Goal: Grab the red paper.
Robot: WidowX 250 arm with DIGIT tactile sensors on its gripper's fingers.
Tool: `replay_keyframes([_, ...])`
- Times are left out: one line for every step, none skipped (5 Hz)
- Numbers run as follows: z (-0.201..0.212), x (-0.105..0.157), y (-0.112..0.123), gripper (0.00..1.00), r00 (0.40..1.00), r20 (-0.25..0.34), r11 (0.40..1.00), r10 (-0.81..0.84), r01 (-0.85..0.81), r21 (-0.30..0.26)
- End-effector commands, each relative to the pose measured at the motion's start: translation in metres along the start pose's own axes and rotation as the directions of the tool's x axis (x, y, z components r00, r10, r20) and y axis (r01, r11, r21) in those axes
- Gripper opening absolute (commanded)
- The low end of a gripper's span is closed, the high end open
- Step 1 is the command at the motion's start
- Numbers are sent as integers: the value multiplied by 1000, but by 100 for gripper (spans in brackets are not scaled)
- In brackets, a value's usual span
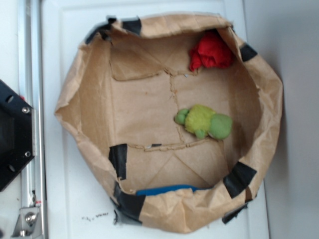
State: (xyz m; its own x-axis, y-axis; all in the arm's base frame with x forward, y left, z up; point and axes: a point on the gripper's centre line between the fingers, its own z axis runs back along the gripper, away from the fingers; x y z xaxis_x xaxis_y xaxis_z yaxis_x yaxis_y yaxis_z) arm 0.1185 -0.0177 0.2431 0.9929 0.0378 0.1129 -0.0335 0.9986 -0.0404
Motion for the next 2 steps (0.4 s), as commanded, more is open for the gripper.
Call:
replay_keyframes([0, 0, 0, 100, 1000, 0, 1000, 0, 0, 0])
replay_keyframes([-8, 45, -11, 100, 992, 45, 993, 118, -117, -31])
